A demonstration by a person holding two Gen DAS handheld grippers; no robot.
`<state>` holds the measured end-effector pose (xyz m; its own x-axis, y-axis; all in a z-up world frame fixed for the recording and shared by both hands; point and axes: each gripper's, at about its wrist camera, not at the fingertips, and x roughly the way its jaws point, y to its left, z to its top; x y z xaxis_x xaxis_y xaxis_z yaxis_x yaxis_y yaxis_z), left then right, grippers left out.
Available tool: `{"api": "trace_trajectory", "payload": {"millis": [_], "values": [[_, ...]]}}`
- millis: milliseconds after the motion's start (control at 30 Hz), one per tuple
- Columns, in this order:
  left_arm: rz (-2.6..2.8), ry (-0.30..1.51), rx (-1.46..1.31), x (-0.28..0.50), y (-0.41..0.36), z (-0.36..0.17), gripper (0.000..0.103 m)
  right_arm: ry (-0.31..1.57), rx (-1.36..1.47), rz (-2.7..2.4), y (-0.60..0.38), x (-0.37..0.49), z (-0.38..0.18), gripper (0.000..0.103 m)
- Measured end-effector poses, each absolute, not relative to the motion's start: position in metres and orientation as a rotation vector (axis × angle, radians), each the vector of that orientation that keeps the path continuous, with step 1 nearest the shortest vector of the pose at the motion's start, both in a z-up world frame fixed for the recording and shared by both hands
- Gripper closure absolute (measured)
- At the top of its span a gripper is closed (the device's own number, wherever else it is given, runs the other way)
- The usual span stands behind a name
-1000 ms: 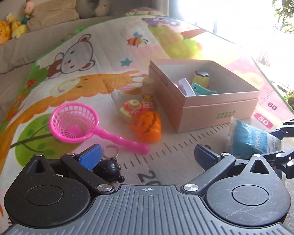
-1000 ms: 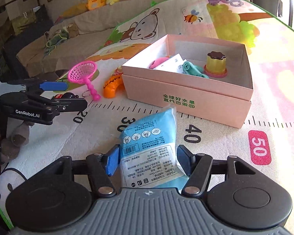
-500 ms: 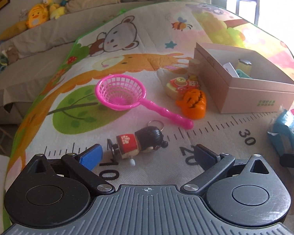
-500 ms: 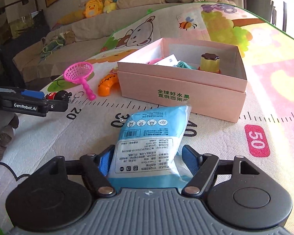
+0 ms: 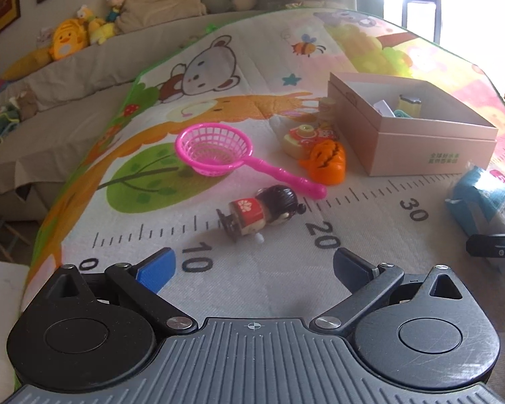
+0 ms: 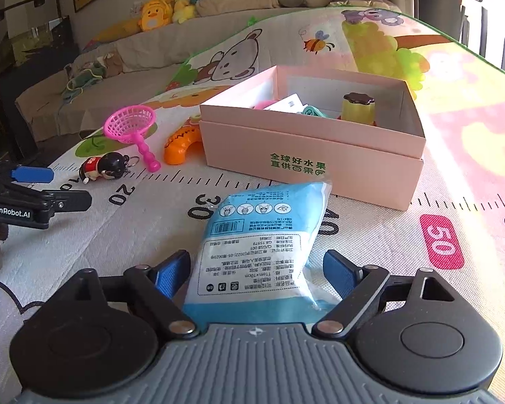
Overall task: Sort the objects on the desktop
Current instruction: 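Hold the blue bag with the right tool while the left grasps the red-black keychain doll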
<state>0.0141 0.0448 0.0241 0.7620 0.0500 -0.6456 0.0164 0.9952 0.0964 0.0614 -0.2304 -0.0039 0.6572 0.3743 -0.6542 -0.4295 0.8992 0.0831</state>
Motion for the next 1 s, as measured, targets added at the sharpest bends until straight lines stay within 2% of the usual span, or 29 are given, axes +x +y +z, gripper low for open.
{"api": "trace_trajectory", "payload": {"millis": [267,533,767,833,867,933,967,1000], "values": [[0.096,0.738,0.13,0.027,0.056,0.021,0.001,0.721,-0.045,0.441,-0.235,0.062,-0.004,0.013],[-0.016,0.802,-0.012,0.059,0.038,0.021,0.001,0.718,-0.049,0.422,-0.235,0.061,-0.004,0.013],[-0.028,0.783,-0.031,0.089,0.021,0.014,0.001,0.714,-0.045,0.405,-0.236,0.061,-0.004,0.013],[-0.019,0.775,-0.022,0.092,0.021,0.013,0.011,0.712,-0.042,0.4,-0.236,0.061,-0.004,0.013],[-0.014,0.775,-0.012,0.093,0.021,0.013,0.02,0.712,-0.04,0.399,-0.237,0.061,-0.004,0.013],[-0.006,0.766,-0.005,0.093,0.022,0.014,0.026,0.714,-0.038,0.398,-0.237,0.062,-0.004,0.013],[-0.005,0.763,-0.002,0.093,0.024,0.015,0.033,0.716,-0.04,0.398,-0.237,0.062,-0.004,0.013],[-0.007,0.761,-0.001,0.092,0.025,0.016,0.033,0.717,-0.045,0.399,-0.236,0.063,-0.004,0.012]]}}
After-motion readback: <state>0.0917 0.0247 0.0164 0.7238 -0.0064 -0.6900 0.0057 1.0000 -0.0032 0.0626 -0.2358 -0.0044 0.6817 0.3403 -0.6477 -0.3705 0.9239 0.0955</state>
